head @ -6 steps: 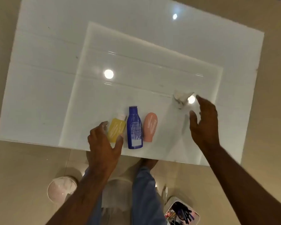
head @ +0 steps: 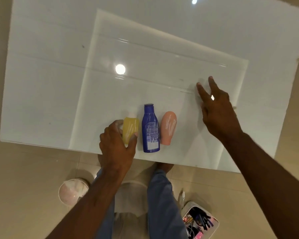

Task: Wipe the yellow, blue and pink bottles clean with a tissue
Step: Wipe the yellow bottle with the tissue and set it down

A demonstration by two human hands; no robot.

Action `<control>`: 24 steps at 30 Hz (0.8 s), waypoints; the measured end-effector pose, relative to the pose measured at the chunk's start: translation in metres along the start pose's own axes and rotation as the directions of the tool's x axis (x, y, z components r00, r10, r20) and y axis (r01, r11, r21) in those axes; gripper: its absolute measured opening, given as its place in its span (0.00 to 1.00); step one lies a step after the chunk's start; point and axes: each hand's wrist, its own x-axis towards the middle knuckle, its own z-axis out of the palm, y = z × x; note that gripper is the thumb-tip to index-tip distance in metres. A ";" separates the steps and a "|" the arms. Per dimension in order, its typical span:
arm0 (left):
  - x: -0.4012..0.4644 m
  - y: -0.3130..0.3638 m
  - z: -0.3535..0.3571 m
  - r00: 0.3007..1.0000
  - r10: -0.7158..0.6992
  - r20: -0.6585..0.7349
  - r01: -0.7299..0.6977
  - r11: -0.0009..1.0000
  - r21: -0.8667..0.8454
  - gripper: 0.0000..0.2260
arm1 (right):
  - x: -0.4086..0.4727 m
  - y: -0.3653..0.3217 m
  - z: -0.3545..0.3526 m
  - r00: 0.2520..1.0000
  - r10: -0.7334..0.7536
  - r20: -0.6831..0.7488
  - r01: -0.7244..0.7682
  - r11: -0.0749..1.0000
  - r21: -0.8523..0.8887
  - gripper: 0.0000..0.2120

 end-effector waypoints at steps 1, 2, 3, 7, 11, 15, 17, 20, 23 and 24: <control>0.003 0.000 0.000 1.000 -0.008 0.003 0.008 1.000 0.011 0.29 | 0.003 0.000 0.005 1.000 0.020 -0.013 -0.020 1.000 0.004 0.30; 0.005 0.000 0.000 1.000 -0.015 0.013 0.015 1.000 0.011 0.29 | 0.006 0.000 0.008 0.998 0.047 -0.042 -0.045 0.998 0.048 0.27; 0.005 -0.001 0.000 1.000 -0.021 0.019 0.021 1.000 -0.006 0.29 | 0.008 -0.001 0.011 0.993 0.079 -0.088 -0.069 0.991 0.117 0.24; -0.004 -0.002 -0.005 0.999 -0.034 0.012 0.036 0.969 -0.243 0.23 | 0.001 -0.025 0.013 0.907 0.355 -0.226 -0.221 0.860 0.460 0.11; -0.018 -0.003 -0.003 0.999 -0.044 -0.027 0.031 0.929 -0.370 0.21 | -0.030 -0.051 0.023 0.772 0.604 -0.195 -0.207 0.531 0.822 0.11; -0.023 -0.010 0.003 0.998 0.004 -0.056 -0.030 0.883 -0.468 0.25 | -0.066 -0.077 0.037 0.706 0.649 -0.284 -0.180 0.552 0.814 0.10; -0.023 -0.011 0.006 0.996 0.034 -0.076 -0.068 0.862 -0.503 0.24 | -0.078 -0.086 0.044 0.674 0.676 -0.296 -0.189 0.546 0.816 0.12; -0.018 -0.011 0.006 0.993 0.062 -0.101 -0.107 0.835 -0.540 0.23 | -0.088 -0.092 0.050 0.642 0.695 -0.323 -0.185 0.550 0.815 0.17; -0.007 -0.007 0.003 0.986 0.112 -0.123 -0.162 0.815 -0.556 0.23 | -0.091 -0.093 0.058 0.604 0.706 -0.370 -0.140 0.551 0.823 0.19; -0.001 -0.004 0.002 0.984 0.124 -0.128 -0.175 0.811 -0.558 0.23 | -0.088 -0.092 0.060 0.594 0.705 -0.386 -0.122 0.554 0.824 0.20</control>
